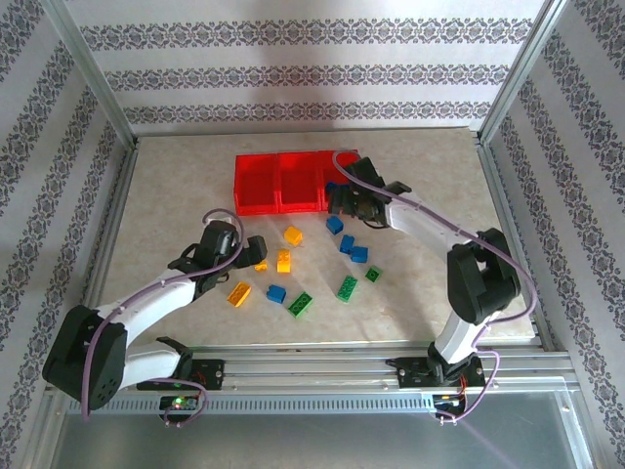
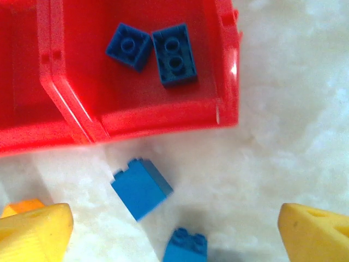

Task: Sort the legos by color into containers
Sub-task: Pick up the lego from the center of the table.

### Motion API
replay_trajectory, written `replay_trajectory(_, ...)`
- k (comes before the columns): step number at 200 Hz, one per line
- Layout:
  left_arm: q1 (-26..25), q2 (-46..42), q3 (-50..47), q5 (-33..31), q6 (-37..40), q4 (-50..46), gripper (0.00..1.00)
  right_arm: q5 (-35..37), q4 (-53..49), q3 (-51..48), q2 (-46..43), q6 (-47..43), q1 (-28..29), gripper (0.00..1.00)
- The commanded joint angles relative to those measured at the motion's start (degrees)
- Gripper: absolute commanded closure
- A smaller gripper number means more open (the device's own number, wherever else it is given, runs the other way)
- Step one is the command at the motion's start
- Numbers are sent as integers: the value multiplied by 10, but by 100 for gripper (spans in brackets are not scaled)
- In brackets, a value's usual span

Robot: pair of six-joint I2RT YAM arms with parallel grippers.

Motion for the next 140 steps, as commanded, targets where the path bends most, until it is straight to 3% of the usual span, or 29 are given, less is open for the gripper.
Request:
replay_trajectory(1, -12, 7, 18, -2, 3, -28, 2, 38, 6, -44, -49, 34, 10, 2)
replay_trajectory(68, -48, 55, 52, -28, 2, -80, 13, 102, -7, -155, -167, 76, 25, 2)
replay_trajectory(140, -84, 178, 143, -73, 13, -152, 19, 118, -6, -175, -202, 81, 25, 2)
